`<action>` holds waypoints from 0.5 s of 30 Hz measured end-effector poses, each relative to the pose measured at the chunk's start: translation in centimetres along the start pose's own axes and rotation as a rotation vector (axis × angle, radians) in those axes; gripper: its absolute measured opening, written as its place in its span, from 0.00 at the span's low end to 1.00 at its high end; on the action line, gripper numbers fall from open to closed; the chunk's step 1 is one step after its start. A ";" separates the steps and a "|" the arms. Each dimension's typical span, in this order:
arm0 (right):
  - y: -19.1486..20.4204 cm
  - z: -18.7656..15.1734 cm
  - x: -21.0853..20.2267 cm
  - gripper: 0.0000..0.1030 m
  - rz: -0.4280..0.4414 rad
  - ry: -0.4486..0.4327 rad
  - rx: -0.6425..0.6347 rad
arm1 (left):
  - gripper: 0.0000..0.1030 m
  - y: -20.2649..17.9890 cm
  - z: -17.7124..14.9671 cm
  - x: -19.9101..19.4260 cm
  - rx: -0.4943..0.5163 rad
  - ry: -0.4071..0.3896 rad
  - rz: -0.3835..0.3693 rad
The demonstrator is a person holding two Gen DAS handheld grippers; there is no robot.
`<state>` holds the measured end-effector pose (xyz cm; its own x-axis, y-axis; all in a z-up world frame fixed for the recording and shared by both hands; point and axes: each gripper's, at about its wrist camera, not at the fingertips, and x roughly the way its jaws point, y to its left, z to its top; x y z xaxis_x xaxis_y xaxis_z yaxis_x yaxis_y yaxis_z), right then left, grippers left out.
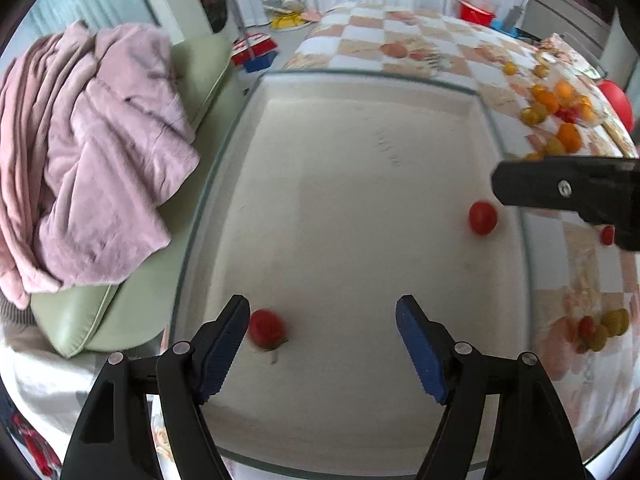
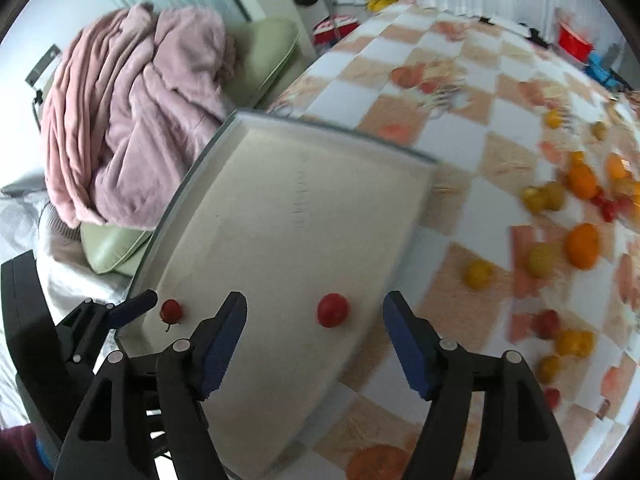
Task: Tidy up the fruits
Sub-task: 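Move both grippers back over the fruits on the tablecloth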
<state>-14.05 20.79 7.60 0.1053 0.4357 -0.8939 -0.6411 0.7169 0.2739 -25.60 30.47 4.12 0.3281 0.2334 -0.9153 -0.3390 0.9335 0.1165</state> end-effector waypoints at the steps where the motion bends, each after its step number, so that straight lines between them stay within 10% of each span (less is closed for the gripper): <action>1: -0.7 -0.3 -0.5 0.72 -0.009 -0.004 0.018 | 0.75 -0.4 0.3 -0.2 0.012 -0.007 -0.005; 15: -13.4 -8.9 -5.0 0.72 -0.208 0.016 0.300 | 0.75 -11.7 6.9 -2.7 0.173 -0.117 -0.182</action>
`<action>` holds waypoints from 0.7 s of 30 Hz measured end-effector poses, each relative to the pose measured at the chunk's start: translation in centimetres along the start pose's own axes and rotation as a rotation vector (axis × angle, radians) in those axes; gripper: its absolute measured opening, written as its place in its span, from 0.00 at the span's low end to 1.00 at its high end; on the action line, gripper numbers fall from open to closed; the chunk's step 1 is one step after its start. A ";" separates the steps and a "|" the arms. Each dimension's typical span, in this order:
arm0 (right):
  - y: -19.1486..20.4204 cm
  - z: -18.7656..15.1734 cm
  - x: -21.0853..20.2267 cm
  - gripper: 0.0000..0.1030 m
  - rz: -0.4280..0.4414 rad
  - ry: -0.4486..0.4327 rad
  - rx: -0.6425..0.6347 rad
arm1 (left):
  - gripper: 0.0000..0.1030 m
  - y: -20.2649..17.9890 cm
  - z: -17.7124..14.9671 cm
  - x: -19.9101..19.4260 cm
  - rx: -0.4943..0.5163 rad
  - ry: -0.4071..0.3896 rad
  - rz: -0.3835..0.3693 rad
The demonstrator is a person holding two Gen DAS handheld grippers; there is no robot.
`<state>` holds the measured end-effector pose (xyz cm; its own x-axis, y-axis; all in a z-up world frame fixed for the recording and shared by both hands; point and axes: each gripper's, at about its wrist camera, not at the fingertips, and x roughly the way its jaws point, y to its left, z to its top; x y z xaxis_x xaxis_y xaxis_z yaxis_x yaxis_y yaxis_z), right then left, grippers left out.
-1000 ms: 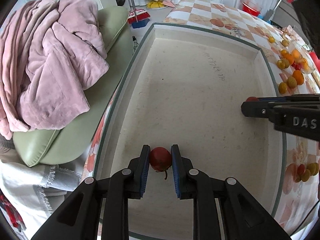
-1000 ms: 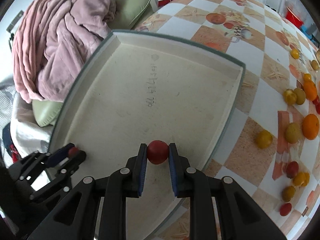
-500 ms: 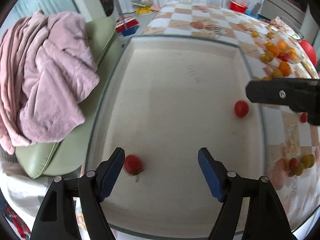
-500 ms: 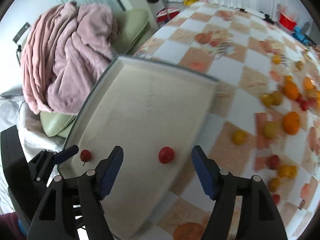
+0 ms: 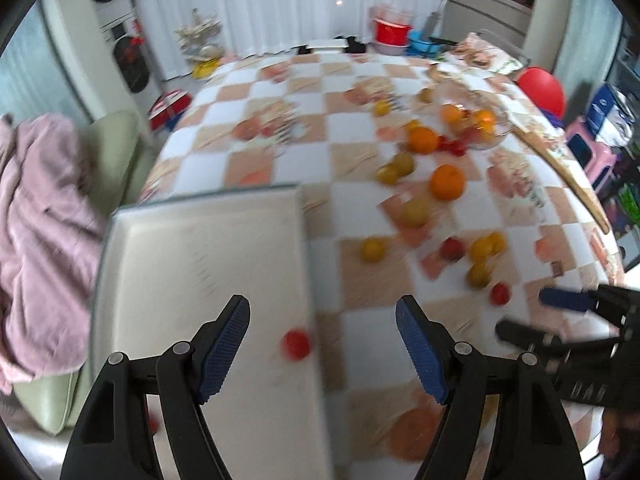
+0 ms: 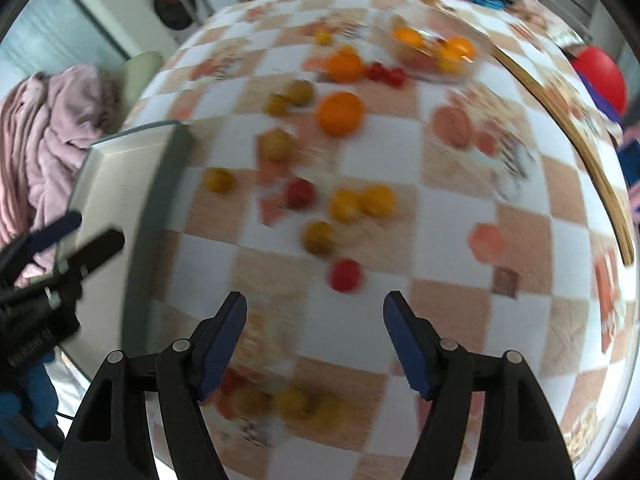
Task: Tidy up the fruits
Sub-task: 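Move both grippers back over the fruits on the tablecloth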
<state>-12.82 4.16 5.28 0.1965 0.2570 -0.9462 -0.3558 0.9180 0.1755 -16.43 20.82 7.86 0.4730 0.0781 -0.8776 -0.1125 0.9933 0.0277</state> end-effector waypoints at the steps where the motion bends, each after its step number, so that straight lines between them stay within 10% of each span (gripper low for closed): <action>1: -0.4 -0.2 0.0 0.72 -0.002 0.001 0.004 | 0.74 -0.6 0.5 0.5 0.012 0.001 -0.007; 21: -1.3 0.0 1.8 0.72 0.003 0.002 -0.014 | 0.75 -3.6 2.7 8.0 0.071 0.079 0.018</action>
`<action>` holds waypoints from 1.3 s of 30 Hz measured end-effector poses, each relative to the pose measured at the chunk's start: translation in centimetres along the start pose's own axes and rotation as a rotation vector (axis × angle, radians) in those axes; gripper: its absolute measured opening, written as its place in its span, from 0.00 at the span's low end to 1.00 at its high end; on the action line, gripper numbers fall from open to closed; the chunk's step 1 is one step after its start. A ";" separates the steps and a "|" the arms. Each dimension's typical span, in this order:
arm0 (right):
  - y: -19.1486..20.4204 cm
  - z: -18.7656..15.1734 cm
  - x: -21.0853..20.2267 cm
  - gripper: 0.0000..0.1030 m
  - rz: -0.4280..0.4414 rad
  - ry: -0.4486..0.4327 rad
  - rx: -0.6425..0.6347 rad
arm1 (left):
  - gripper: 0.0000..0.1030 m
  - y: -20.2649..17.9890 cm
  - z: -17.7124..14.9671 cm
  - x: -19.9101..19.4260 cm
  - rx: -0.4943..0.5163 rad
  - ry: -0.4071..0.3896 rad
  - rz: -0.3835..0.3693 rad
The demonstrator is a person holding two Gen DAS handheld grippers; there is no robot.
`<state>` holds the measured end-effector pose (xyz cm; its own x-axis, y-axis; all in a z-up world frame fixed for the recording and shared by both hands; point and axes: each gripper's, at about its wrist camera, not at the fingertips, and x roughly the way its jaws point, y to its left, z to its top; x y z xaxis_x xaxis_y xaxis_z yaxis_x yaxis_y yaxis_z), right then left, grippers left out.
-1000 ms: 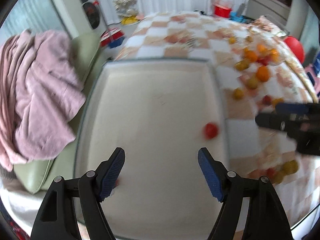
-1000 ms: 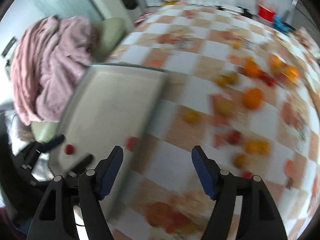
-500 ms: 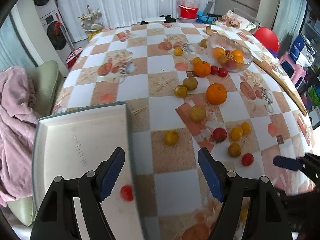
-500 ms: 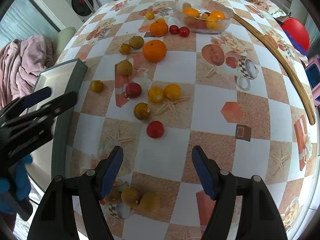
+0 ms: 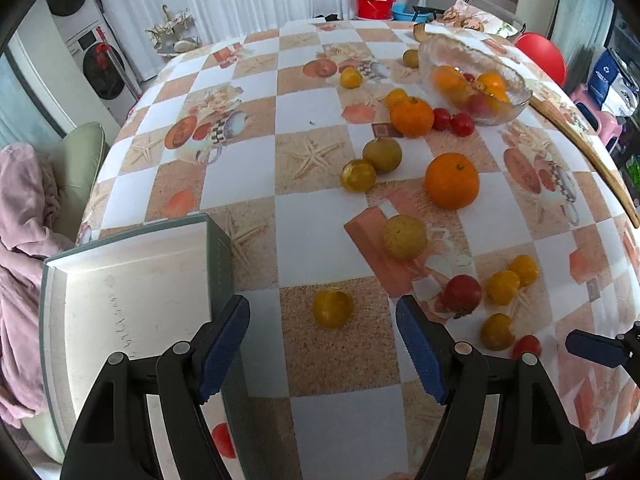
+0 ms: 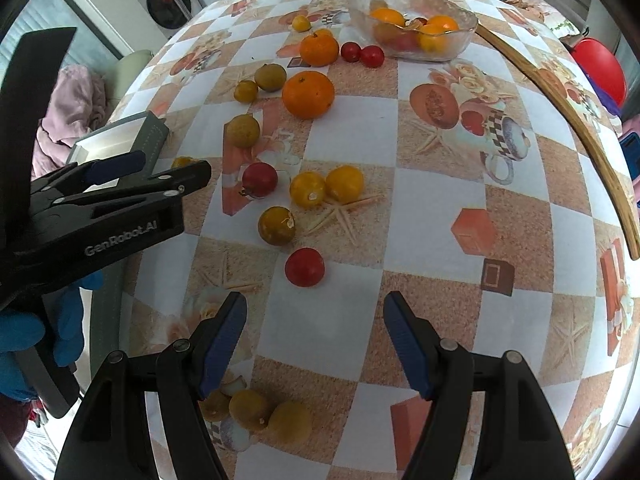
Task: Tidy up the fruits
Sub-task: 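Grasp a yellow fruit with the left gripper while the right gripper grasps a red tomato, then carry the yellow fruit and red tomato over the white tray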
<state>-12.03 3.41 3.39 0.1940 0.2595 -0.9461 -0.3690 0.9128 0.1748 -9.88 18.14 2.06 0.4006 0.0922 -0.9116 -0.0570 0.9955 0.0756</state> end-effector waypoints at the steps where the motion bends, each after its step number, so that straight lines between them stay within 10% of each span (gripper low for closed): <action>1: 0.0 0.1 0.2 0.72 -0.003 0.000 -0.005 | 0.75 -0.2 0.0 0.1 0.008 -0.004 0.004; 7: 0.8 0.6 0.9 0.71 -0.041 -0.015 -0.061 | 0.75 -0.7 -0.1 1.1 0.010 0.015 -0.001; 12: 1.7 0.9 1.1 0.42 -0.093 -0.033 -0.120 | 0.73 -0.5 0.0 1.2 -0.019 0.020 -0.017; 15: 1.8 1.3 1.2 0.22 -0.089 -0.030 -0.134 | 0.53 -0.7 0.0 1.0 -0.031 0.017 -0.042; 18: 0.9 1.4 0.9 0.22 -0.030 -0.023 -0.091 | 0.22 -1.0 0.0 0.8 -0.033 0.023 -0.082; 39: 1.5 2.9 -3.1 0.23 0.146 -0.013 -0.060 | 0.22 5.2 -4.0 -7.7 -0.213 -0.051 -0.091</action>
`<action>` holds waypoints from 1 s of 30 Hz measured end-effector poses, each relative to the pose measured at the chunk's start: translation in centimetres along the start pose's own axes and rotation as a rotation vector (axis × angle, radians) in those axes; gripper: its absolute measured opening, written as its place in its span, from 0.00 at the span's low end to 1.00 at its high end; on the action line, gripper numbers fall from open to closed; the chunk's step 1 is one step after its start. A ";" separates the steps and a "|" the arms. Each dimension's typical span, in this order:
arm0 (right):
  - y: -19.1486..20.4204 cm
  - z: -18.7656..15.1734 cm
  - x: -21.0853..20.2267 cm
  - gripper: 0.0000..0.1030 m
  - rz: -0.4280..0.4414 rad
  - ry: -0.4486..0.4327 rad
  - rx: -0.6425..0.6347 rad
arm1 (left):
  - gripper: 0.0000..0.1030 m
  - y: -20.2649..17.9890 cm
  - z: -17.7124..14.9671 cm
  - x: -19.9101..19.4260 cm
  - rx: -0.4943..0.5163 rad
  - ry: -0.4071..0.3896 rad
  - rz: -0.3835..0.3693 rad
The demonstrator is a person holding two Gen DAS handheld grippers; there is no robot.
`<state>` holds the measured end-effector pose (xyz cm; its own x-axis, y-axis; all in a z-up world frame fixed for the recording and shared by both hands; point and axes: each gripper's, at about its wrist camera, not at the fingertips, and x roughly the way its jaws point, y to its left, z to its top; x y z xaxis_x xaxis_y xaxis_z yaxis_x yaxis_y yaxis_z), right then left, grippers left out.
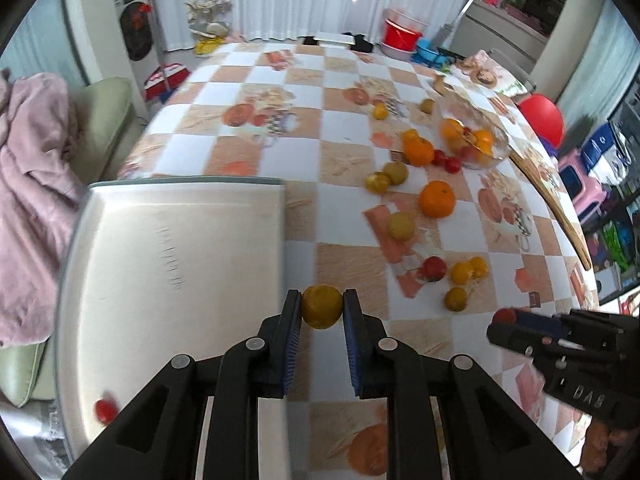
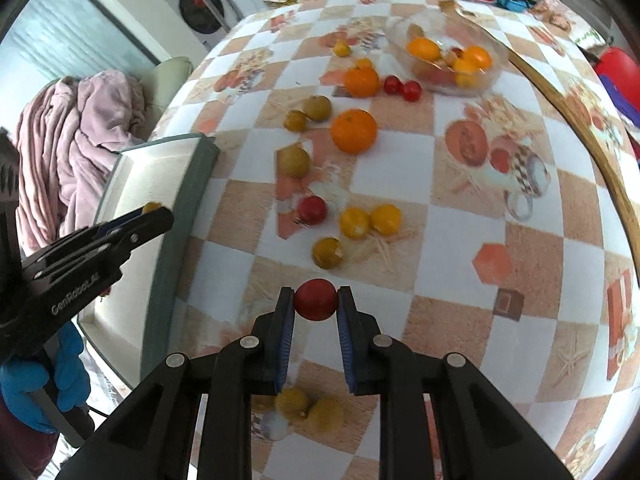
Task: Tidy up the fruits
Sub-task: 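Carry the yellow fruit and red tomato over the white tray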
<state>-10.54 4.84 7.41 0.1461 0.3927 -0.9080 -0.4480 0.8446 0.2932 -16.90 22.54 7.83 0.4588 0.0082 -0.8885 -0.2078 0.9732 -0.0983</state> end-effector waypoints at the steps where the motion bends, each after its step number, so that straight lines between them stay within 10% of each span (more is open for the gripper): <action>1: 0.6 0.3 0.1 0.23 0.004 -0.001 -0.012 | 0.22 0.5 -0.1 -0.3 -0.006 -0.003 0.009; 30: 15.9 9.4 10.9 0.22 0.083 0.114 -0.240 | 0.22 14.0 -1.6 2.7 -0.191 0.041 0.251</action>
<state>-7.80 26.02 4.97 0.0066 0.4019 -0.9157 -0.6523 0.6957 0.3007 -20.02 35.86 3.34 0.3388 0.2294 -0.9125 -0.4702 0.8813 0.0469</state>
